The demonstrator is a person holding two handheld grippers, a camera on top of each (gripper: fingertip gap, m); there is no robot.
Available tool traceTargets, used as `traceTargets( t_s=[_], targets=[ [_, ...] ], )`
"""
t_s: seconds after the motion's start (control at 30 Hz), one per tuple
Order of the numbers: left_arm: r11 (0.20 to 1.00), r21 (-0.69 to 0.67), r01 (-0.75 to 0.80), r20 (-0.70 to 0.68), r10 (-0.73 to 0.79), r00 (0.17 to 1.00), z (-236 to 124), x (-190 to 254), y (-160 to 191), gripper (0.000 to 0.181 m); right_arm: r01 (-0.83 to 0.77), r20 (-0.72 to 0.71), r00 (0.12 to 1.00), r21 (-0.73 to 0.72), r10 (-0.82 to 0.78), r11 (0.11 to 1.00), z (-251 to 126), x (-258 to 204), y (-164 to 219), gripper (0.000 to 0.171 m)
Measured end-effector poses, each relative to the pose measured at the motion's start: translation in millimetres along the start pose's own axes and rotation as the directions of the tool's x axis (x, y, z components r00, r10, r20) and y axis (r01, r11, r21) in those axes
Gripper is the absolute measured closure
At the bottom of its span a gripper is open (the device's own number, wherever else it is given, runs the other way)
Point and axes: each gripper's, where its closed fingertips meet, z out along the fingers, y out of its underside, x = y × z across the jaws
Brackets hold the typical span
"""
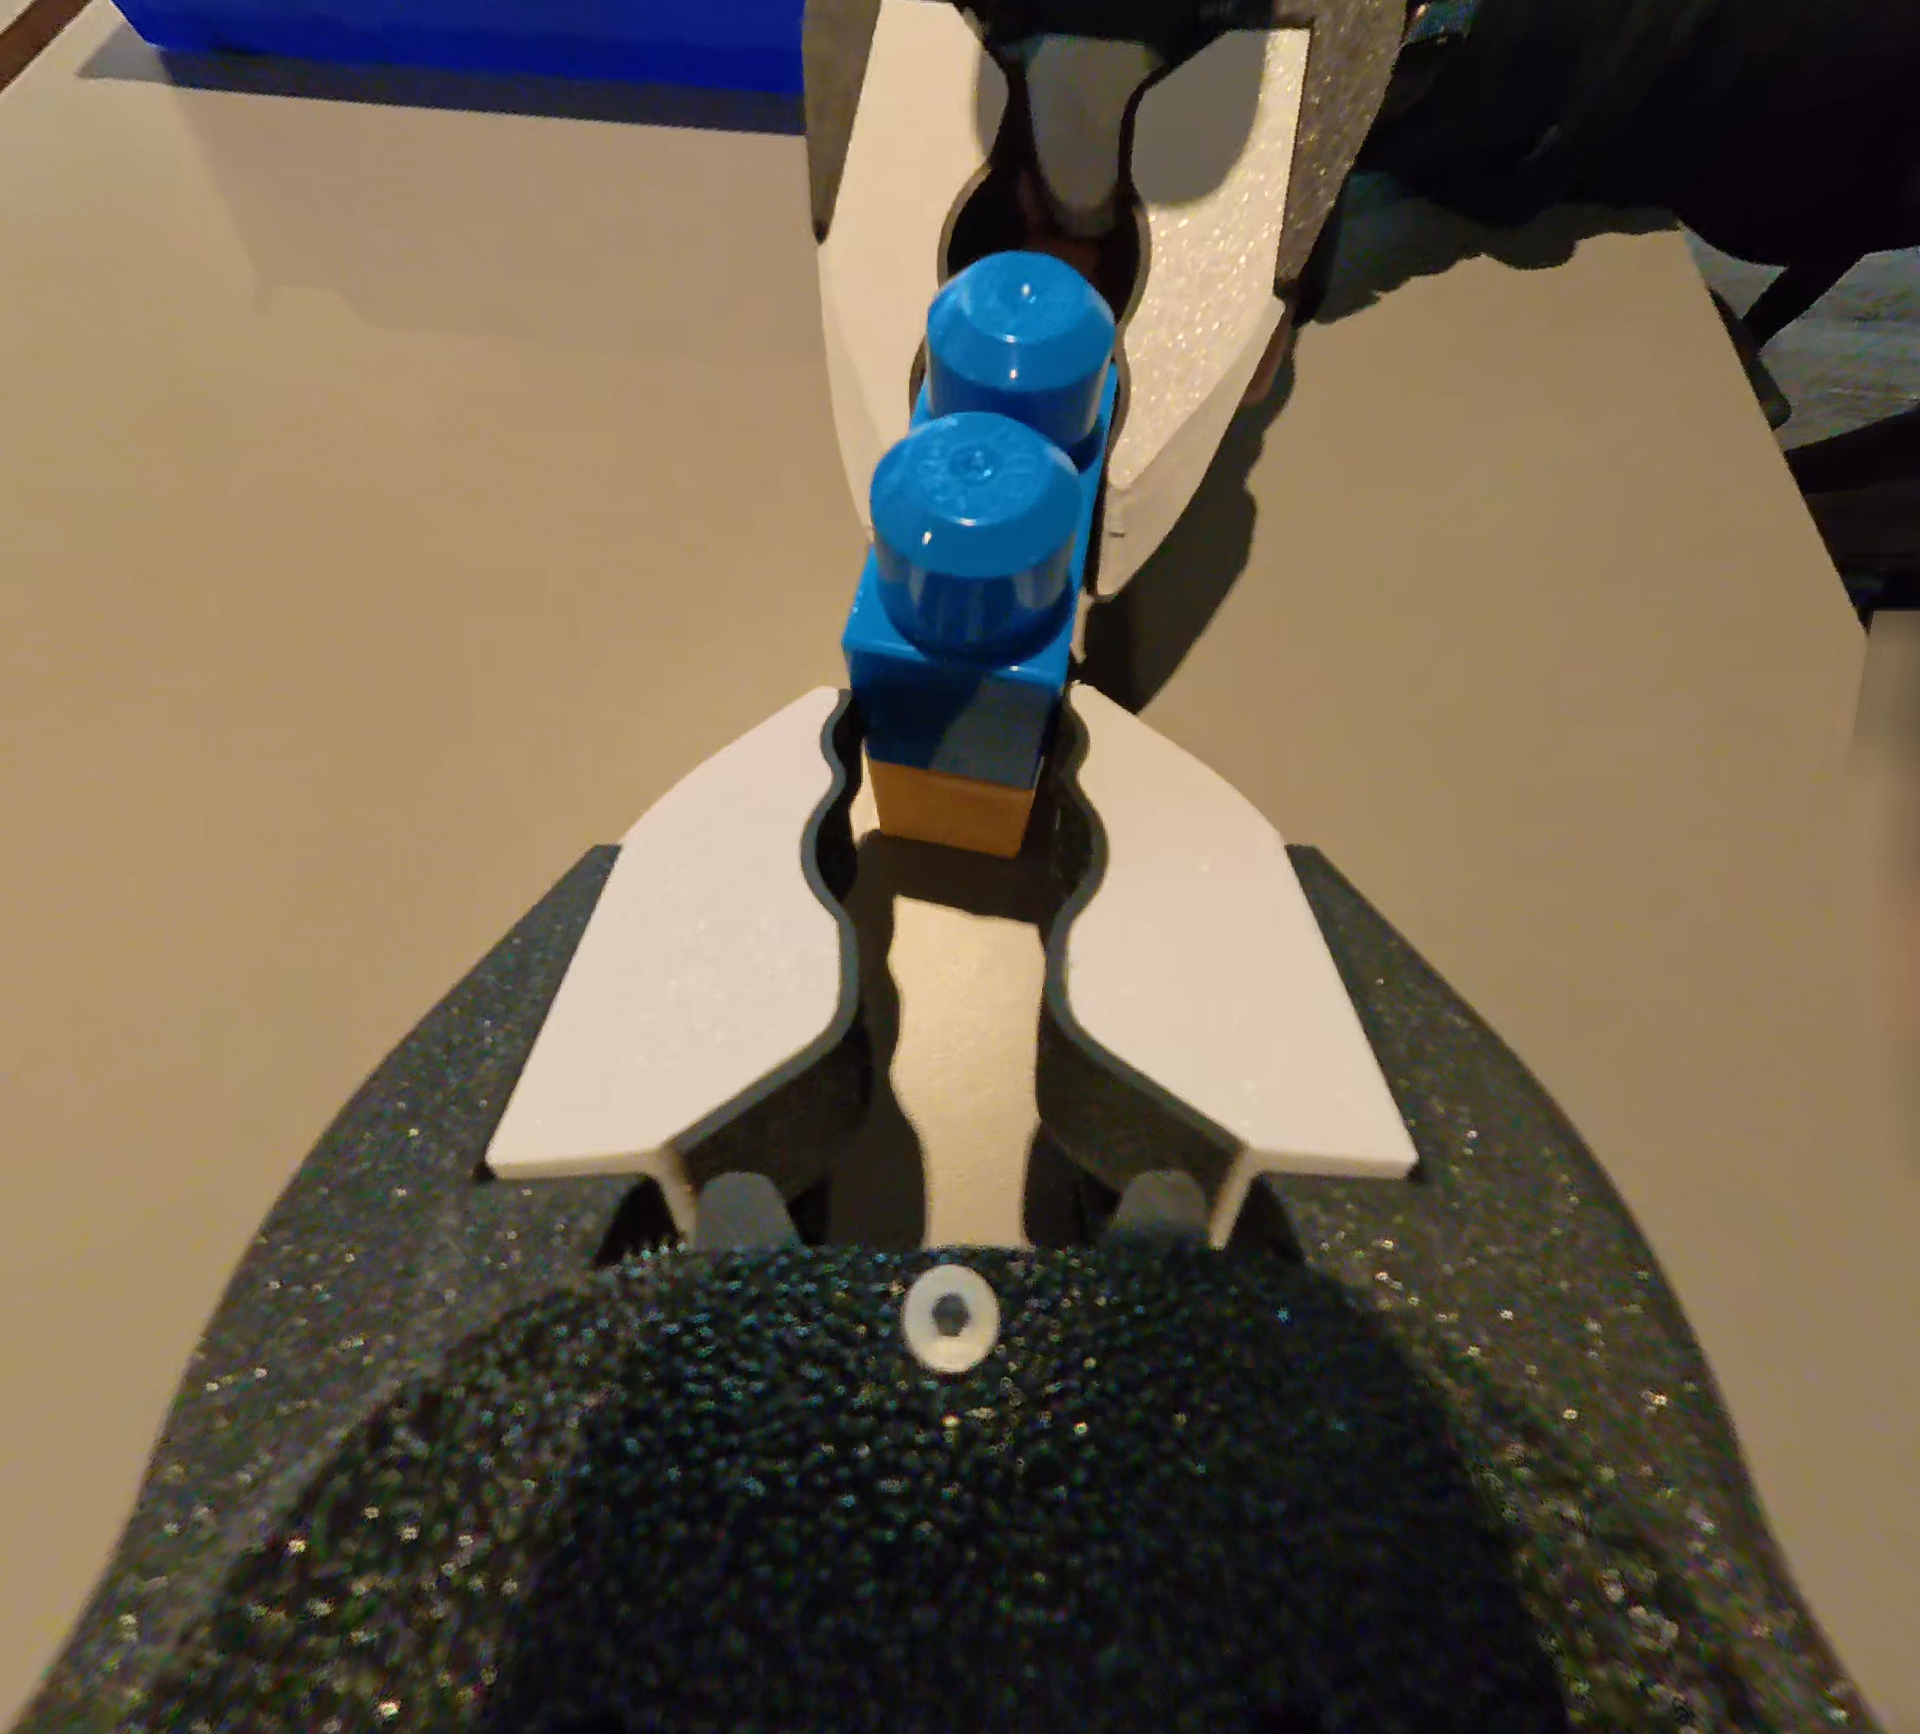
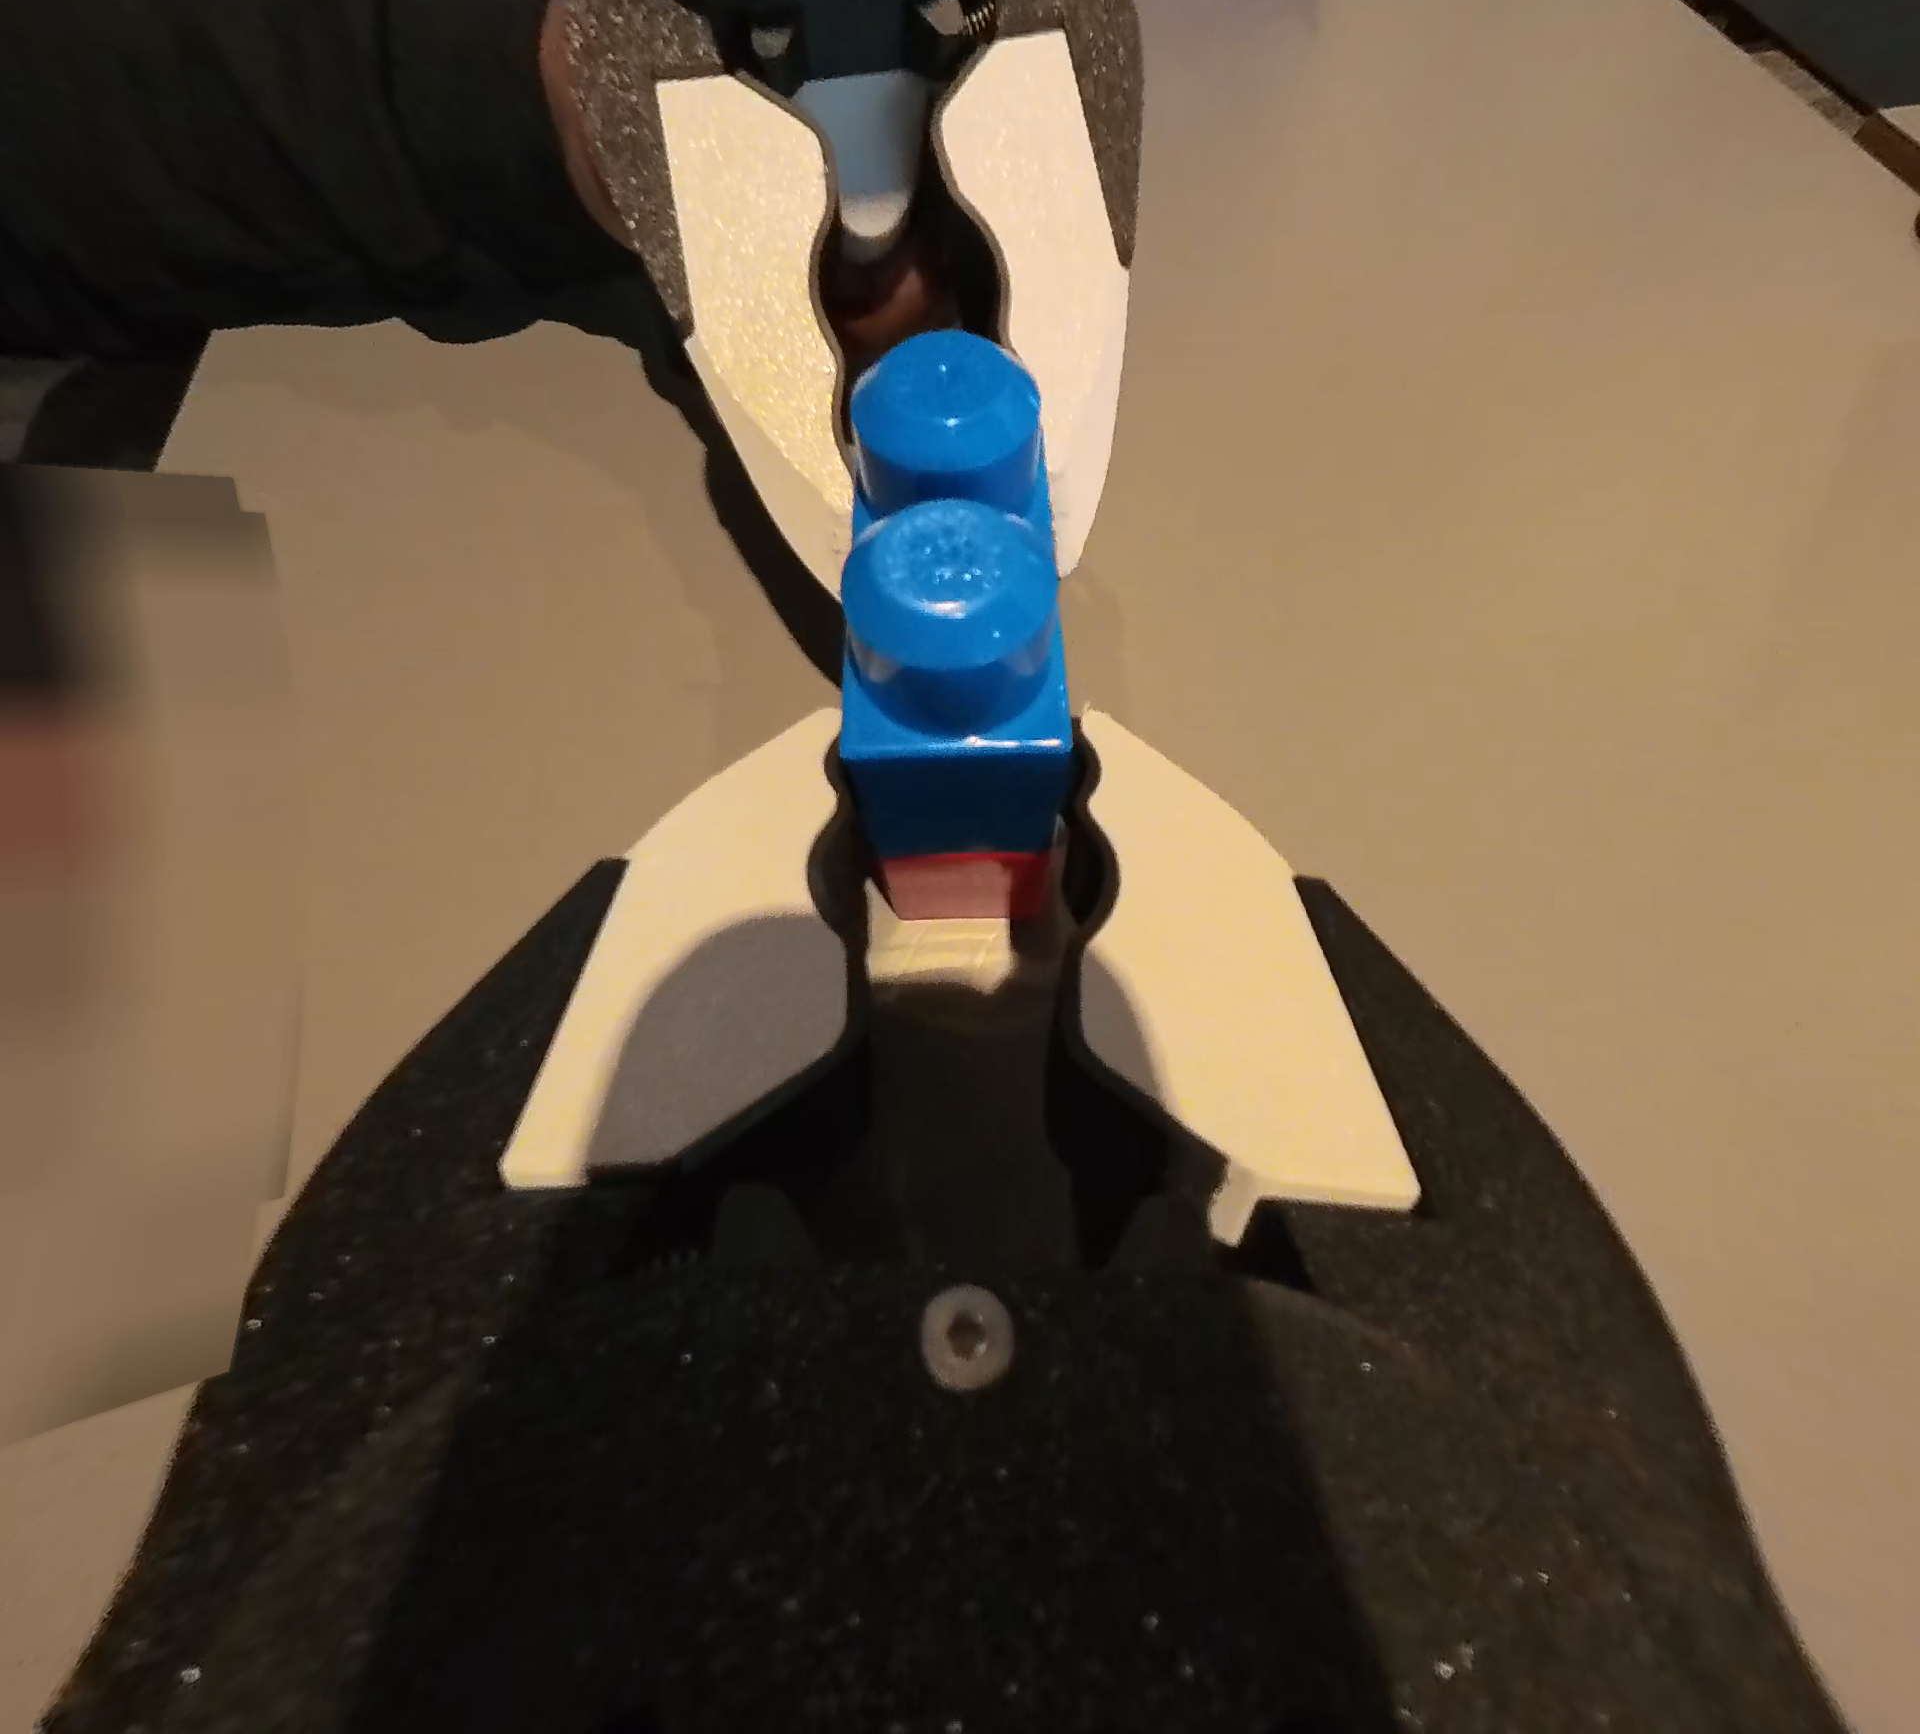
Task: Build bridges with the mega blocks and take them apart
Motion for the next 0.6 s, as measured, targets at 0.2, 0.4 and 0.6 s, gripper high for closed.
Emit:
traceTargets(
  t_s=[0.2,0.4,0.6],
  targets=[
    [1.0,-0.002,0.011,-0.013,-0.011,1.0,0.2,0.0,0.4,0.146,-0.003,-0.008,1.0,-0.001,0.003,1.0,0.4,0.2,0.3,0.134],
    [1.0,-0.002,0.018,-0.026,-0.018,1.0,0.3,-0.2,0.6,0.146,-0.024,0.006,1.0,0.002,0.024,1.0,1.1,-0.2,0.6,0.133],
    [1.0,0.004,0.027,-0.035,-0.027,0.999,0.7,-0.5,0.8,0.146,-0.044,0.014,0.999,0.001,0.044,0.999,2.0,-0.6,1.1,0.132]
  ],
)
